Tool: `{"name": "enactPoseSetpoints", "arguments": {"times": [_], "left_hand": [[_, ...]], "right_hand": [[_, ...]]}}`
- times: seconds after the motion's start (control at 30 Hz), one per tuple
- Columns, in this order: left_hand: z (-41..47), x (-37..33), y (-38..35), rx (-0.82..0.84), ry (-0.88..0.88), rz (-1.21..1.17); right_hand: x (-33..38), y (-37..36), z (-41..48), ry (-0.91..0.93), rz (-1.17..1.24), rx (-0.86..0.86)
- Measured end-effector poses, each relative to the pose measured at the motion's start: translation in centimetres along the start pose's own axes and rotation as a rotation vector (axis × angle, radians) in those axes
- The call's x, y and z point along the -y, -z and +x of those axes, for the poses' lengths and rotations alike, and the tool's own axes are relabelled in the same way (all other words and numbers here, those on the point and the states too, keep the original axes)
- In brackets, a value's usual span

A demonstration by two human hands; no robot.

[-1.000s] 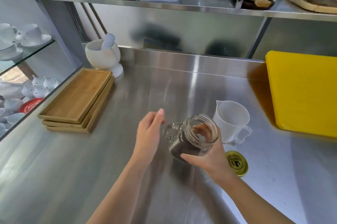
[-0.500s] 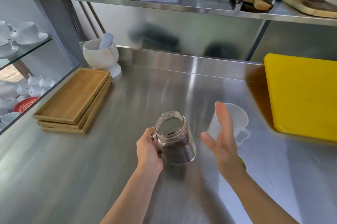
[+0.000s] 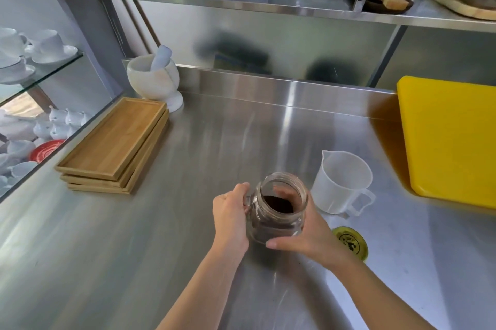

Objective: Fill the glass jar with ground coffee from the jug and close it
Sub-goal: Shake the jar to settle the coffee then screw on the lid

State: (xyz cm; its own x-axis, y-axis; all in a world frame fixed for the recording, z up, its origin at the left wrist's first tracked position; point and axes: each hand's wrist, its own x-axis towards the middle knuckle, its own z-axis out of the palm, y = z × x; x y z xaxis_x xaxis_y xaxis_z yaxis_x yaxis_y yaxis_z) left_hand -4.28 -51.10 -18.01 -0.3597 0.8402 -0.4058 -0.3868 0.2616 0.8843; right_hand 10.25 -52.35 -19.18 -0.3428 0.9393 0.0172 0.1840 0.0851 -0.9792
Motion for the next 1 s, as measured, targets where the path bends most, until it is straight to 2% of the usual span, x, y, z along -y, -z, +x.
{"name": "enactPoseSetpoints", "arguments": {"times": [0.1,0.2,0.27,0.33,0.37,0.43,0.47,0.5,0.6,0.63,0.7,0.73,0.9,1.0], "left_hand": [[-0.5,-0.8,-0.4,0.086,-0.026,0.058],[-0.7,-2.7,-0.1,0.149,-0.227,0.098],[0.0,-4.0,0.9,0.032,-0.361,0.035],[0.6,-4.9,0.7,-0.088,-0.418,-0.023],[0.7,-4.7,0.1,-0.024,-0.386,0.028],[-0.2,-3.3,-1.3,0.251,-0.28,0.337],[-0.5,-2.1,-1.6,0.369,-0.29,0.437],[-0.8,-1.7,-1.5,0.422,-0.337,0.442],[0.2,-2.4,-0.6,0.252,-0.34,0.174],[0.4,-2.7,-1.1,0.283,-0.325,0.235],[-0.2,-2.4,-2.0,0.464,-0.3,0.5],[-0.5,-2.1,-2.5,0.47,-0.294,0.55],[-0.7,-1.3,-2.9,0.201,-0.444,0.418],[-1.4,-0.6,-2.9,0.235,-0.483,0.367]], "right_hand": [[0.2,0.3,0.0,0.038,-0.032,-0.084],[-0.3,0.3,-0.4,0.046,0.051,-0.212],[-0.5,0.4,-0.7,0.032,0.094,-0.25],[-0.4,0.3,-0.7,0.027,0.103,-0.26],[-0.4,0.2,-0.7,0.025,0.102,-0.258],[-0.6,0.1,-0.7,0.02,0.109,-0.258],[-0.7,0.1,-0.8,0.016,0.113,-0.265],[-0.7,0.1,-0.9,0.012,0.119,-0.274],[-0.7,0.3,-1.2,0.017,0.139,-0.289],[-0.8,0.4,-1.2,0.02,0.151,-0.293],[-0.9,0.6,-1.1,0.014,0.17,-0.295],[-0.9,0.5,-1.2,0.012,0.174,-0.299],[-0.6,0.6,-1.3,0.041,0.139,-0.321],[-0.7,0.8,-1.4,0.07,0.104,-0.313]]}}
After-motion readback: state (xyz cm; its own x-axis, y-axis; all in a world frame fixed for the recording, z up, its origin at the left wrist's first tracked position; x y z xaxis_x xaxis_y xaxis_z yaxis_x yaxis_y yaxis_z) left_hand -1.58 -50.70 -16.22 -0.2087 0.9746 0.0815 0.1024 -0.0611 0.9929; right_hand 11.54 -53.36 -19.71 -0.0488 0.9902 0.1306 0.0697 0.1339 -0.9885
